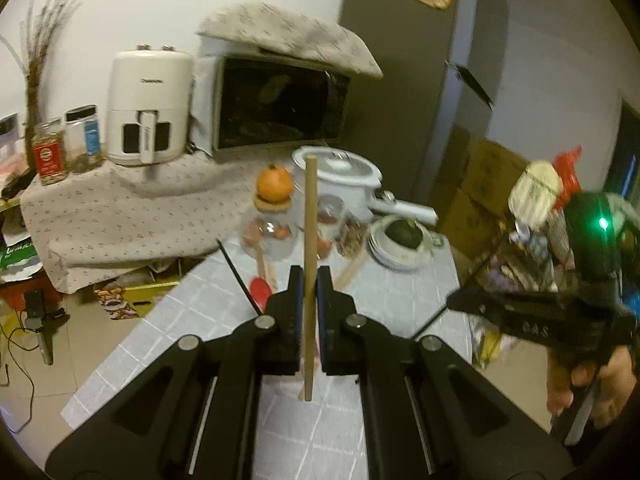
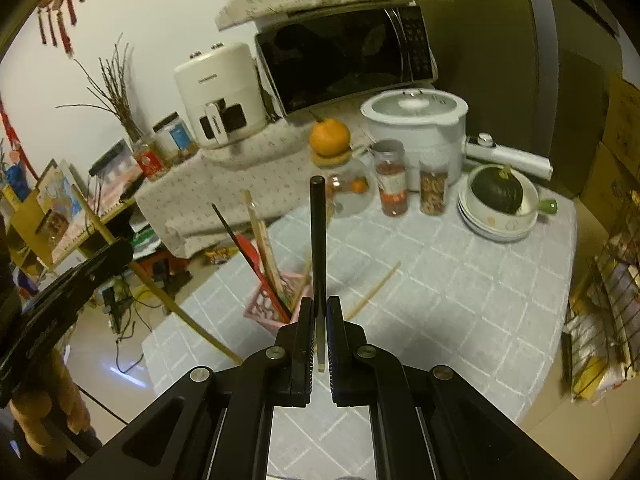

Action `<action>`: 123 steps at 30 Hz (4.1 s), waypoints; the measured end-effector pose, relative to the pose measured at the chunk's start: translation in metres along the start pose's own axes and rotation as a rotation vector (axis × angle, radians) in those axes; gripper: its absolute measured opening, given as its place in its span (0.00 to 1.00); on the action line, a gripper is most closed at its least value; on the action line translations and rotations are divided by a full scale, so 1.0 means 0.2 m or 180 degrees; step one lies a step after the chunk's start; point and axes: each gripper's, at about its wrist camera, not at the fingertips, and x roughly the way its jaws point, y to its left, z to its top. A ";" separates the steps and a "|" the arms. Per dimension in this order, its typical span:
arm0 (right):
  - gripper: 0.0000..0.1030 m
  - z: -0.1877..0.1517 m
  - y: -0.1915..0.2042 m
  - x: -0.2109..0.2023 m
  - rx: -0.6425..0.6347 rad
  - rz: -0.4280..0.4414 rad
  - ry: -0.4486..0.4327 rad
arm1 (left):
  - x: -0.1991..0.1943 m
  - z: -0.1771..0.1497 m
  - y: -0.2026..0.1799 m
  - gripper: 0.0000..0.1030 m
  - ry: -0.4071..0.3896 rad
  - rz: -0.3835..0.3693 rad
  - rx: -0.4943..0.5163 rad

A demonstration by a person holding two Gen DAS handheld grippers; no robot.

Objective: Organize utensils

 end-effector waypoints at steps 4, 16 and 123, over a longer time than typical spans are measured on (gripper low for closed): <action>0.05 0.01 0.00 0.01 0.0061 0.0032 -0.0016 | 0.00 0.04 0.05 0.07 -0.0210 0.0102 -0.0133; 0.05 0.00 -0.03 0.00 0.0122 0.0031 -0.0012 | 0.24 0.00 0.11 0.07 -0.0169 0.0333 -0.0330; 0.58 -0.98 -0.30 0.43 0.0217 0.0071 0.2135 | 0.21 -0.83 0.11 0.78 0.2100 0.0118 0.0067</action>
